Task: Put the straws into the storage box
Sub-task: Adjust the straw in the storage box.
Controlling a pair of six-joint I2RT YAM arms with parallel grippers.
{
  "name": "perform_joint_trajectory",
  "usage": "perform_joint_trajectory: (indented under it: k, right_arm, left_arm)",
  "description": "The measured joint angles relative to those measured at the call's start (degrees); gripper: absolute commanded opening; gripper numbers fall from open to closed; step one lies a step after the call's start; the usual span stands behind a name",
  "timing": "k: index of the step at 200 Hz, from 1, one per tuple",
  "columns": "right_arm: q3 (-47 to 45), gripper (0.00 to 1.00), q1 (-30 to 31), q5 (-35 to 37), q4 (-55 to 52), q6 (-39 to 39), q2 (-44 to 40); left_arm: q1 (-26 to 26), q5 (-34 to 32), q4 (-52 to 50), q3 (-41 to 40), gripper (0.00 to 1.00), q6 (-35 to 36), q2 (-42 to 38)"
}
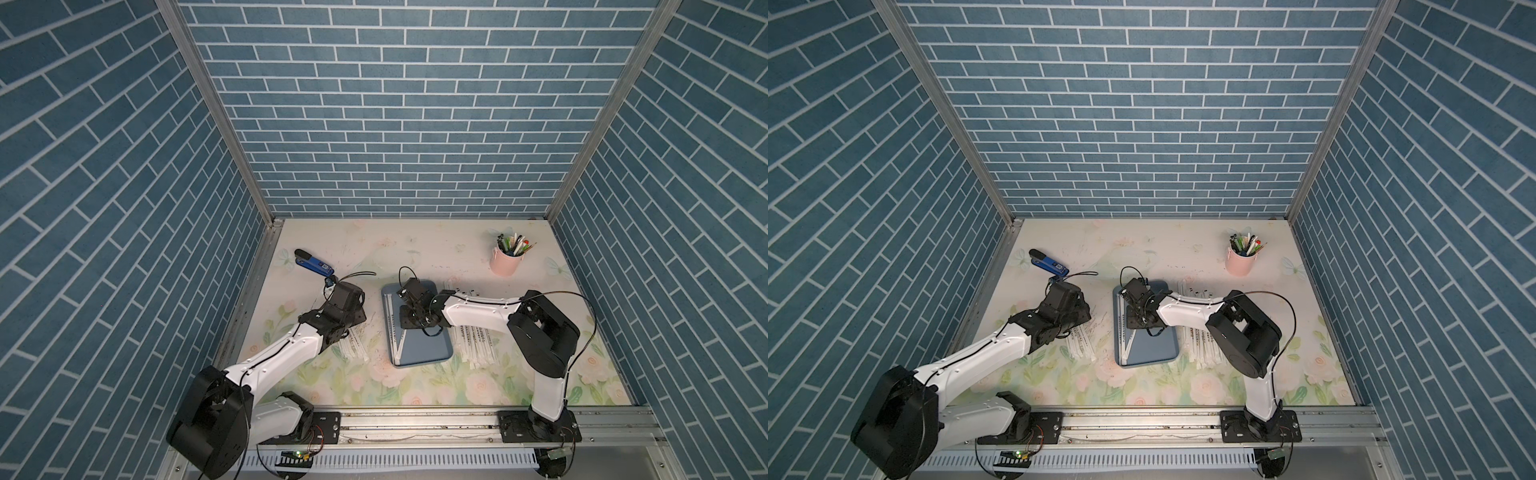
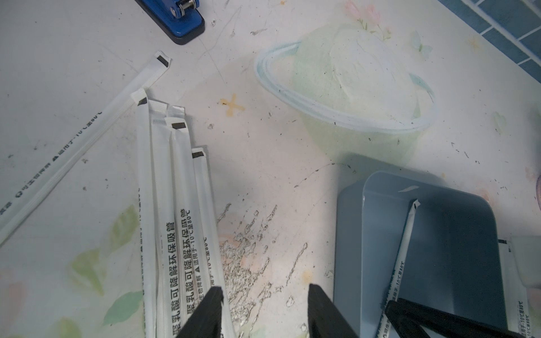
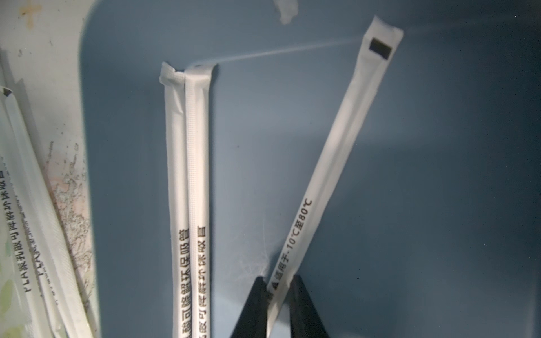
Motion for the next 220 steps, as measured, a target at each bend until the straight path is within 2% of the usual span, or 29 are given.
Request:
perform_joint_trajectory:
  k: [48, 152, 195, 220]
  right_arm:
    - [0.00, 0.11, 1.16, -0.92, -0.15, -0.07, 0.00]
    - [3.02, 0.11, 2.27, -2.91, -1.01, -0.04, 1.88]
    - [3.23, 0.13, 2.27, -4.42, -0.39, 0.46, 2.49]
    - [3.23, 0.18, 2.27, -4.98, -0.09, 0.85, 2.49]
  left_arm:
    - [0.00, 0.00, 0.13, -0.02, 0.51, 0.00, -0.07]
    - [-0.09, 0.02, 0.59, -0.04, 0.51, -0.02, -0.07]
    - [-0.09, 0.00, 0.59, -0.04, 0.51, -0.02, -0.11]
    - [-0.09, 0.00, 0.59, -0.04, 0.51, -0.02, -0.37]
